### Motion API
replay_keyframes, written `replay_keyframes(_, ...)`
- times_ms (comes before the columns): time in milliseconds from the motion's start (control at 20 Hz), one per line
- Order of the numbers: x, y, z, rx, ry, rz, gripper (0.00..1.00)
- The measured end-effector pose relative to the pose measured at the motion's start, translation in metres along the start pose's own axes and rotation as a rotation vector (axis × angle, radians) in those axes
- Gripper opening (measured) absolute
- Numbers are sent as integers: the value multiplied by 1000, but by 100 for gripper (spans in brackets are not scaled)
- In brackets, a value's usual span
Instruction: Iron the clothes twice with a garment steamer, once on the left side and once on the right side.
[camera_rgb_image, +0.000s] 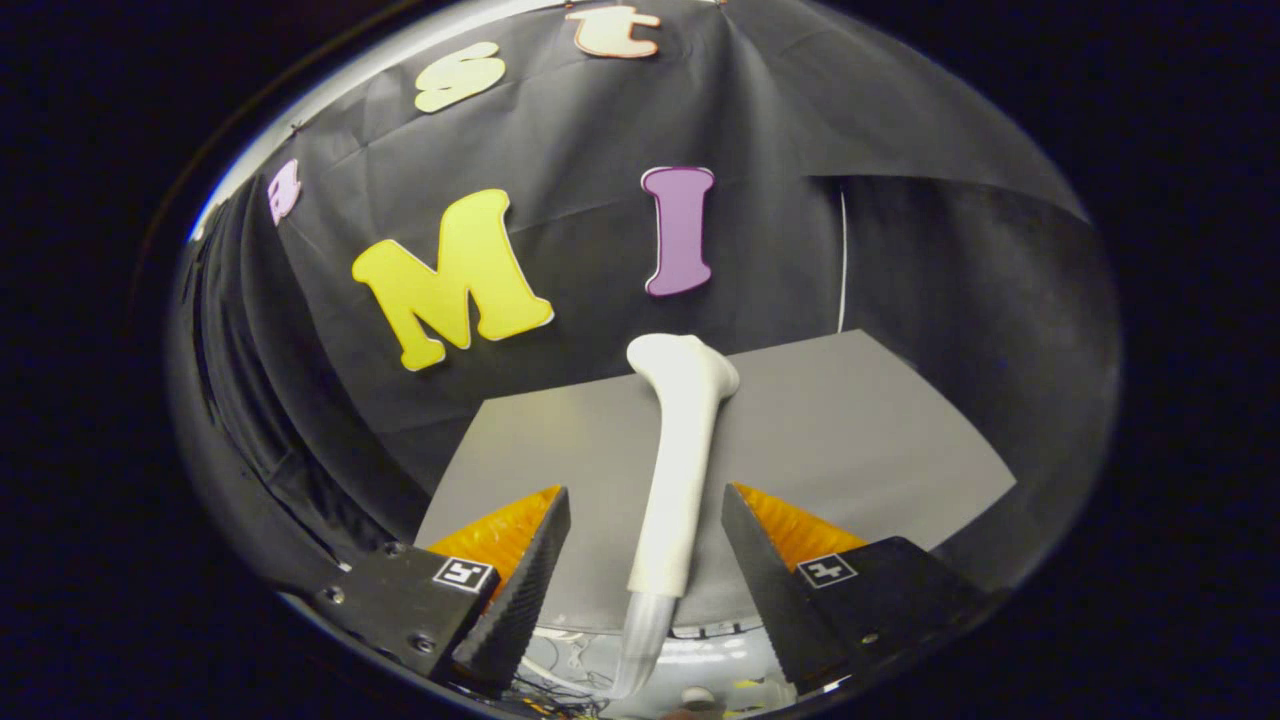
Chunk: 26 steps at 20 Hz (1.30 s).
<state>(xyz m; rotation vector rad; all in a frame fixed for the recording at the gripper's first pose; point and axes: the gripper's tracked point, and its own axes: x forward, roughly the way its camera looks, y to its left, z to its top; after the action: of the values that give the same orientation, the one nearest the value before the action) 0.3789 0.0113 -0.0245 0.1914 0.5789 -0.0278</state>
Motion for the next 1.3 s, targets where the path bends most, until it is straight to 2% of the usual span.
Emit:
replay_keyframes(50, 8, -3, 1, 3, 8, -9, 92)
replay_keyframes(200, 31, -14, 5, -2, 32, -49, 92)
replay_keyframes(350, 48, -24, 1, 9, 84, -80, 84)
replay_keyframes(500, 59, -33, -3, 28, 119, -107, 80)
replay_keyframes(650, 65, -26, -13, 39, 150, -92, 65)
replay_keyframes(800, 71, -27, -13, -13, 134, -115, 56)
replay_keyframes(1050, 68, -23, -9, 24, 77, -131, 40)
replay_keyframes(1300, 30, -6, 16, -10, -76, -114, 38)
